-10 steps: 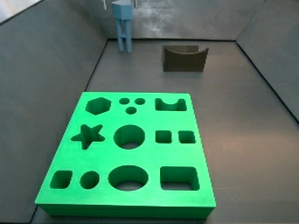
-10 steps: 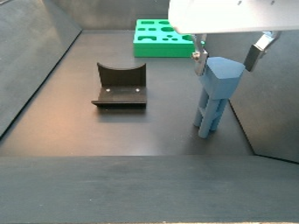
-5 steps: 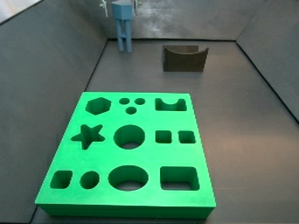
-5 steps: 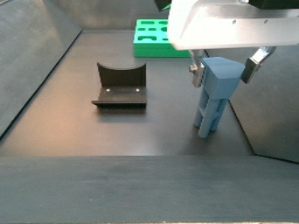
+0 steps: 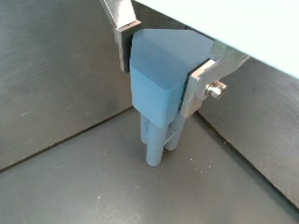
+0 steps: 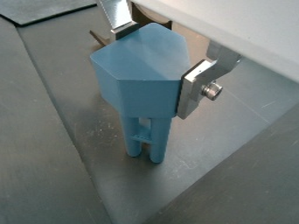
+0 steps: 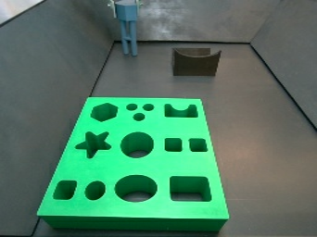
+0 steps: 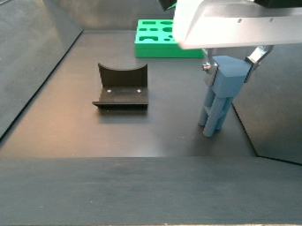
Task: Pick up the 3 prong object. Move up. Move to above the board. Insert the 3 prong object.
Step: Pick up the 3 prong object.
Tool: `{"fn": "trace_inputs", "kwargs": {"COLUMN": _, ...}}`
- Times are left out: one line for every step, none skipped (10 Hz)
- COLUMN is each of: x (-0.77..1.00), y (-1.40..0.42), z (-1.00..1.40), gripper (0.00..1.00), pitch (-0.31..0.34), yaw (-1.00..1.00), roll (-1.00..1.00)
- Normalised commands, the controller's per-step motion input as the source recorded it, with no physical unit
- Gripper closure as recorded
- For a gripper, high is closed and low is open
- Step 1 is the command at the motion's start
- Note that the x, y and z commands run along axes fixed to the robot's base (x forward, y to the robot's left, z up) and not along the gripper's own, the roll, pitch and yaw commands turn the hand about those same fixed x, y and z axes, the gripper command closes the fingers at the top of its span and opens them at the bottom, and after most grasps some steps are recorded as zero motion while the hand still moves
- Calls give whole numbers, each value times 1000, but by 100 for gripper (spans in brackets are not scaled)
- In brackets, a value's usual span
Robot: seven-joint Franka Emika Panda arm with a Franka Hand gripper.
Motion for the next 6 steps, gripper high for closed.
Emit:
{"fn": "trace_inputs", "kwargs": {"x": 0, "y": 0, "z": 0, "gripper": 100, "pitch": 0, "yaw": 0, "roll": 0}}
{"fn": "trace_inputs", "kwargs": {"x": 0, "y": 0, "z": 0, "gripper": 100, "pitch": 0, "yaw": 0, "roll": 0}}
{"fn": "trace_inputs", "kwargs": {"x": 0, "y": 0, "z": 0, "gripper": 100, "pitch": 0, "yaw": 0, "roll": 0}}
{"fn": "trace_inputs", "kwargs": {"x": 0, "y": 0, "z": 0, "gripper": 100, "pitch": 0, "yaw": 0, "roll": 0}}
{"fn": "trace_inputs", "kwargs": {"x": 0, "y": 0, "z": 0, "gripper": 100, "pitch": 0, "yaw": 0, "roll": 0}}
{"fn": "trace_inputs", "kwargs": {"x": 0, "y": 0, "z": 0, "gripper": 100, "pitch": 0, "yaw": 0, "roll": 0}}
